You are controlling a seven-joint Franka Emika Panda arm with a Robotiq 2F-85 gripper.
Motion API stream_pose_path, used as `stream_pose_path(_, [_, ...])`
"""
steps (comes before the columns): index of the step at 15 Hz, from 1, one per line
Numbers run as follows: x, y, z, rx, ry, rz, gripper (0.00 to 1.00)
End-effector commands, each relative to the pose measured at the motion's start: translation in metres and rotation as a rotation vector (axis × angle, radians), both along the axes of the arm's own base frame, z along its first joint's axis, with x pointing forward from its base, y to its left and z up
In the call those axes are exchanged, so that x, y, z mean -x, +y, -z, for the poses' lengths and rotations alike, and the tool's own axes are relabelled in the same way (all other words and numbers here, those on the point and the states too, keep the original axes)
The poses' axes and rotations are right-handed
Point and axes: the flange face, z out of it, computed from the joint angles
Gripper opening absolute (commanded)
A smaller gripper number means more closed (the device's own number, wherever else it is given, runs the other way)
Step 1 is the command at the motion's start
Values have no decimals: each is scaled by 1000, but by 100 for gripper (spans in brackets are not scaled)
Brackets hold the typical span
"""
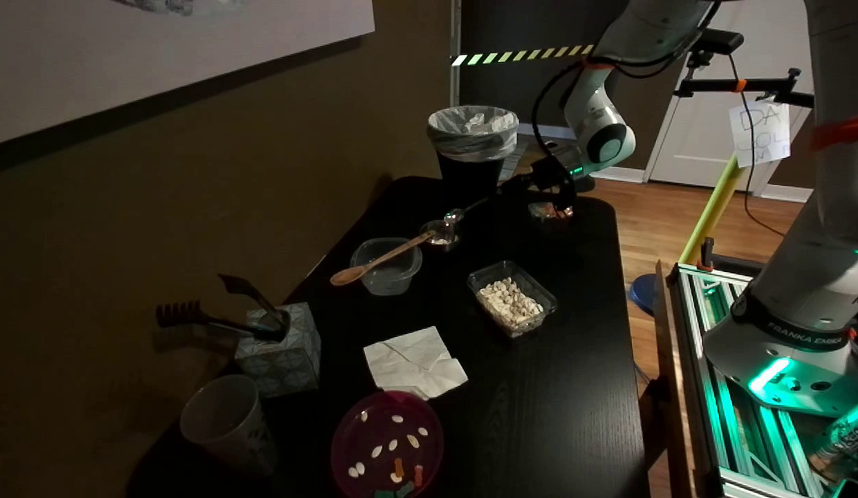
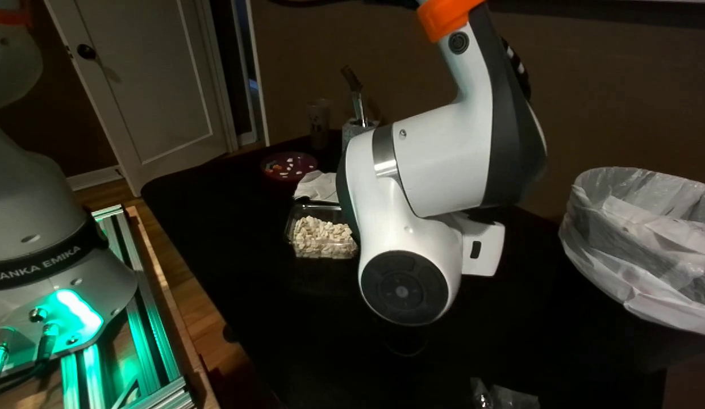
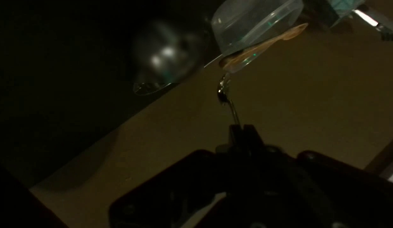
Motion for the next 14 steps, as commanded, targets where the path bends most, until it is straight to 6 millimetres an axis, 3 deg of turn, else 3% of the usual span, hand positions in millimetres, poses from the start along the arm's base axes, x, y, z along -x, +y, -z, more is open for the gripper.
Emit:
stream_pose_path(1, [6,-4,6,-168,39,-113,1])
stream_pose_path(7, [9,4,26,-357,125,-363,1])
stream_pose_path(14, [13,24,43,-450,407,-570,1])
